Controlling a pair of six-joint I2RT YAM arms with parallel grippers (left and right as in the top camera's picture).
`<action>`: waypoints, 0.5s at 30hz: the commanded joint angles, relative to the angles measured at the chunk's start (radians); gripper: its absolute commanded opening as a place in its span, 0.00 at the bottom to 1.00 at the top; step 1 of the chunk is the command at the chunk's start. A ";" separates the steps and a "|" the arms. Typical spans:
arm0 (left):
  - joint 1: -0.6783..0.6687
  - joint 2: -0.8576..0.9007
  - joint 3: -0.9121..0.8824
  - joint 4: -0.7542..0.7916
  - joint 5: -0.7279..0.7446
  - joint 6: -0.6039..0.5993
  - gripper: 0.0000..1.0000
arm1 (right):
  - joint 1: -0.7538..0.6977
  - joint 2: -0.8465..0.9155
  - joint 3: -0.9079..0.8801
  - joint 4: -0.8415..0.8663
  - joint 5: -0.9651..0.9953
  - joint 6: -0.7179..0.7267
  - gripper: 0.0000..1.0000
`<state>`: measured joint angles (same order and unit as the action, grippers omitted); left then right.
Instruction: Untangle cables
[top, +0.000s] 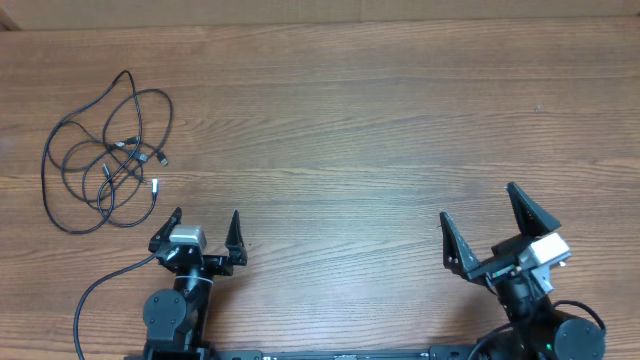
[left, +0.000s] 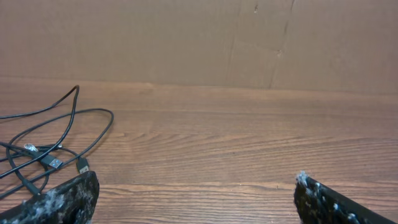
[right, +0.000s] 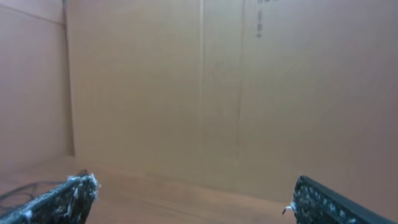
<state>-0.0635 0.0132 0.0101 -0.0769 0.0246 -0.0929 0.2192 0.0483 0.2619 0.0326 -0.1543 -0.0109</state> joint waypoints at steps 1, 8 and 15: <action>0.006 -0.008 -0.005 0.000 -0.006 0.027 1.00 | -0.026 -0.017 -0.092 0.076 -0.013 -0.024 1.00; 0.006 -0.008 -0.005 0.000 -0.006 0.027 1.00 | -0.026 -0.046 -0.235 0.204 -0.016 -0.024 1.00; 0.006 -0.008 -0.005 0.000 -0.006 0.027 1.00 | -0.093 -0.045 -0.254 0.053 -0.022 -0.021 1.00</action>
<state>-0.0635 0.0132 0.0101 -0.0765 0.0246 -0.0929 0.1543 0.0139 0.0181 0.1459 -0.1772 -0.0269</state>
